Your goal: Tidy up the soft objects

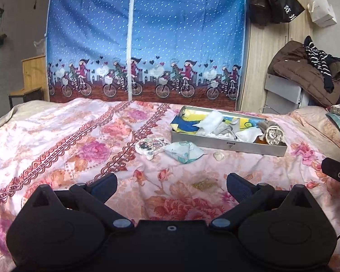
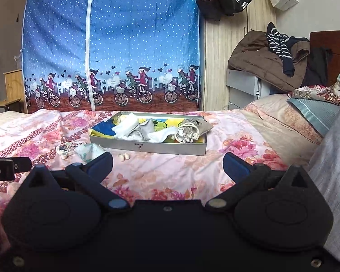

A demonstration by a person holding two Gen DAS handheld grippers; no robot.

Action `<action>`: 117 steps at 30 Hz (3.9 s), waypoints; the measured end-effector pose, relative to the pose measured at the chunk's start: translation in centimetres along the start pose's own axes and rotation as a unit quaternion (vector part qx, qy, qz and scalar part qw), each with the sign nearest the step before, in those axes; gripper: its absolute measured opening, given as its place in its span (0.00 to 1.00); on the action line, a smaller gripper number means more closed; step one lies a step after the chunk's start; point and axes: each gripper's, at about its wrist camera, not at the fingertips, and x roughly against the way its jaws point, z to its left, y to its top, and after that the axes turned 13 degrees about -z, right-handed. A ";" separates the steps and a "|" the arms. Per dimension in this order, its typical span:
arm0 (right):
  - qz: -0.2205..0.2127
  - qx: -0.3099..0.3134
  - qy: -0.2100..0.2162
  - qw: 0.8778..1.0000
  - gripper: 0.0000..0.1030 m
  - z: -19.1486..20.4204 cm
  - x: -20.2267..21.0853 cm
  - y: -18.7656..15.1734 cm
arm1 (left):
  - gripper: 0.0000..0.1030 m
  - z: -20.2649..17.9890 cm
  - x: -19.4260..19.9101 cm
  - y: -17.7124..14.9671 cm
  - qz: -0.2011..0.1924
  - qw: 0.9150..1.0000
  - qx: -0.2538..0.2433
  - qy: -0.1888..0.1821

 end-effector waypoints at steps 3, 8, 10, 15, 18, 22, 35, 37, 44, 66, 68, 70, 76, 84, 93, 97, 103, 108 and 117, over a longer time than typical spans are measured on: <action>0.005 0.001 0.001 1.000 1.00 0.3 0.1 -0.3 | 0.99 0.2 -0.2 -0.1 0.004 1.000 0.003 0.004; 0.009 0.007 0.006 1.000 1.00 0.5 0.3 -0.7 | 0.99 0.1 -0.2 -0.1 0.005 1.000 0.002 0.006; 0.011 0.010 0.007 1.000 1.00 0.8 0.7 -0.7 | 0.99 0.1 -0.4 -0.2 0.009 1.000 0.000 0.008; 0.014 0.015 0.010 1.000 1.00 1.1 0.8 -0.6 | 0.99 0.2 -0.7 -0.3 0.016 1.000 0.002 0.012; 0.017 0.016 0.012 1.000 1.00 1.0 0.8 -0.6 | 0.99 0.2 -0.8 -0.3 0.017 1.000 0.003 0.013; 0.021 0.018 0.014 1.000 1.00 1.1 0.8 -0.6 | 0.99 0.2 -1.0 -0.4 0.019 1.000 0.002 0.013; 0.027 0.023 0.014 0.999 1.00 1.4 0.8 -0.6 | 0.99 0.2 -1.1 -0.5 0.021 1.000 0.001 0.013; 0.027 0.023 0.014 0.999 1.00 1.3 0.9 -0.6 | 0.99 0.2 -1.1 -0.5 0.021 1.000 0.001 0.013; 0.030 0.026 0.016 0.999 1.00 1.3 0.9 -0.6 | 0.99 0.2 -1.1 -0.6 0.021 1.000 0.002 0.014; 0.037 0.030 0.019 0.999 1.00 1.1 1.0 -0.6 | 0.99 0.1 -1.2 -0.6 0.022 1.000 0.001 0.013; 0.037 0.030 0.019 0.999 1.00 1.2 1.0 -0.6 | 0.99 0.1 -1.2 -0.6 0.022 1.000 0.001 0.013; 0.037 0.030 0.018 0.999 1.00 1.2 1.0 -0.6 | 0.99 0.1 -1.2 -0.6 0.022 1.000 0.001 0.013; 0.039 0.030 0.017 0.999 1.00 1.1 1.1 -0.6 | 0.99 0.1 -1.2 -0.7 0.022 1.000 0.001 0.013; 0.046 0.031 0.017 0.998 1.00 0.7 1.2 -0.7 | 0.99 0.1 -1.4 -0.8 0.024 1.000 0.000 0.011; 0.060 0.032 0.020 0.997 1.00 0.7 0.8 -0.7 | 0.99 0.1 -1.8 -0.9 0.027 1.000 -0.002 0.005; 0.071 0.032 0.020 0.997 1.00 0.9 0.7 -0.8 | 0.99 0.0 -2.2 -1.0 0.030 1.000 -0.006 0.003; 0.081 0.034 0.025 0.996 1.00 1.2 0.6 -0.8 | 0.99 0.0 -2.9 -1.2 0.039 0.999 -0.007 -0.001; 0.091 0.036 0.032 0.995 1.00 1.4 0.2 -0.8 | 0.99 0.0 -3.6 -1.5 0.047 0.999 -0.005 -0.003; 0.119 0.022 0.039 0.992 1.00 1.1 -1.3 -1.3 | 0.99 -0.5 -5.6 -2.3 0.070 0.997 -0.011 -0.012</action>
